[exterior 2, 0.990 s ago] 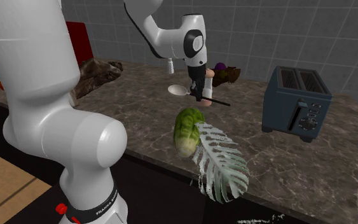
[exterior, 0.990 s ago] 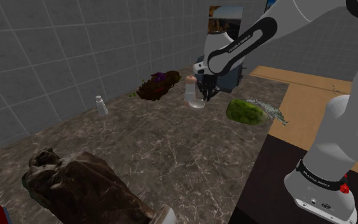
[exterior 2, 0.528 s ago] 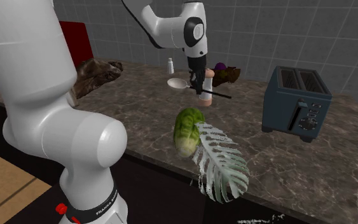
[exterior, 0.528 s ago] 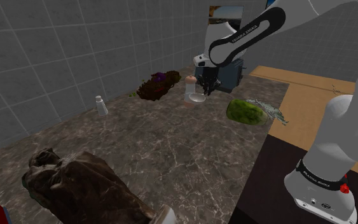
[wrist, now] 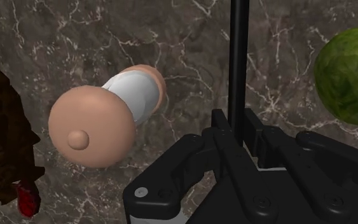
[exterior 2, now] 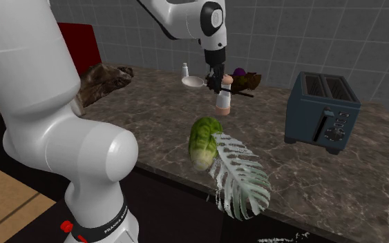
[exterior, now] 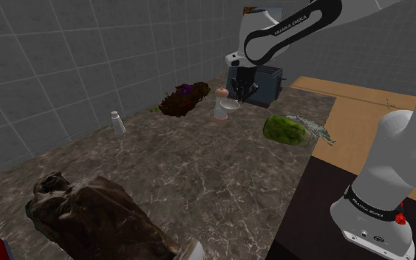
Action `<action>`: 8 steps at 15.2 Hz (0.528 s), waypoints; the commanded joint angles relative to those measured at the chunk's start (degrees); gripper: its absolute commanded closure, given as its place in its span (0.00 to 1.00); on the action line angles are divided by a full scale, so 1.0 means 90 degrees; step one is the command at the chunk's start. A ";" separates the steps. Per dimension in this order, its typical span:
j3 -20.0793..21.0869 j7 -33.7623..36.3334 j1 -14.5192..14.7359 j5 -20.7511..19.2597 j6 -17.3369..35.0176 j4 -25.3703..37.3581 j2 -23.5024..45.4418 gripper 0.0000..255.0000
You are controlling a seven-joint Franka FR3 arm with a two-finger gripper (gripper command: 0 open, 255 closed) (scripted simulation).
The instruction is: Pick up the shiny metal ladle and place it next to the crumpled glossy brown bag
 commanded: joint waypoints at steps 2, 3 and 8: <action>0.0022 0.0009 0.0012 -0.0018 -0.0282 0.0178 -0.0105 1.00; 0.0026 0.0008 0.0014 -0.0023 -0.0368 0.0233 -0.0137 1.00; 0.0051 -0.0004 0.0025 -0.0038 -0.0796 0.0528 -0.0274 1.00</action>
